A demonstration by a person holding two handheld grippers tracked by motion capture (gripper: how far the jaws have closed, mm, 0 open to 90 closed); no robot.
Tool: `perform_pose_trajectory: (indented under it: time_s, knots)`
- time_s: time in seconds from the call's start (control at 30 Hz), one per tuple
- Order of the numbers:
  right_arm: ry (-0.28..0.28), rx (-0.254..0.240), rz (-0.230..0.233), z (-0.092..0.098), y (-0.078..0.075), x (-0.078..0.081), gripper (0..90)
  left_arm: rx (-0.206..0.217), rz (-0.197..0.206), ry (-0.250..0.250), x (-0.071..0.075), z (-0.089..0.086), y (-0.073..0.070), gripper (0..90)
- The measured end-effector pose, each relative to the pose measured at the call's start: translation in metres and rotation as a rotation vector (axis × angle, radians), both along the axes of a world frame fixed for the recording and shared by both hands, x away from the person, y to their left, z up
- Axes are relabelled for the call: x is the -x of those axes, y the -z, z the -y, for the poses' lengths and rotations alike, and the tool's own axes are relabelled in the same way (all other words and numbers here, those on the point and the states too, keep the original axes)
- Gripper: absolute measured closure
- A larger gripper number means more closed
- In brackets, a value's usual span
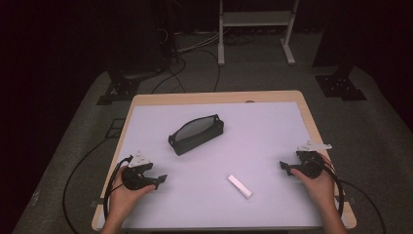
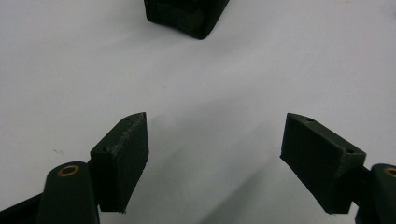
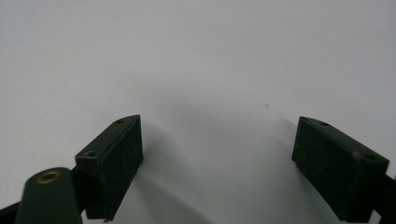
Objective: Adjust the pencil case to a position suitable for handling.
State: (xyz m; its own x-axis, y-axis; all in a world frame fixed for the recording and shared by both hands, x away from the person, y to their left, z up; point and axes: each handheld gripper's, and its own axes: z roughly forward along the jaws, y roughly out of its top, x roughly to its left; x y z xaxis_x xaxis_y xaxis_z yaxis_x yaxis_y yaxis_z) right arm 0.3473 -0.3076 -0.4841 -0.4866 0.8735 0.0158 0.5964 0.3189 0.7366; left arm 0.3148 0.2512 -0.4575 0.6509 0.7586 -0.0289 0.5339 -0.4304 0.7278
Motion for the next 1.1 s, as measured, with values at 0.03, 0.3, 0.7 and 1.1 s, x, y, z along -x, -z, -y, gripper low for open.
perform_pose_trajectory:
  time_s: [0.03, 0.3, 0.7, 1.1]
  knots:
    - [0.0, 0.0, 0.0, 0.0, 0.0, 0.0, 15.2, 0.009, -0.001, 0.0, -0.001, 0.001, -0.001, 23.0]
    - [0.0, -0.001, 0.0, 0.0, 0.0, 0.0, 15.2, 0.022, 0.02, 0.025, -0.009, 0.003, -0.013, 29.0]
    - [0.0, -0.001, 0.0, 0.0, 0.0, 0.0, 15.3, 0.021, 0.021, 0.061, -0.028, 0.01, -0.029, 33.4]
    - [-0.001, -0.001, 0.001, 0.0, 0.0, 0.0, 15.3, 0.022, 0.043, 0.084, -0.045, 0.016, -0.045, 40.9]
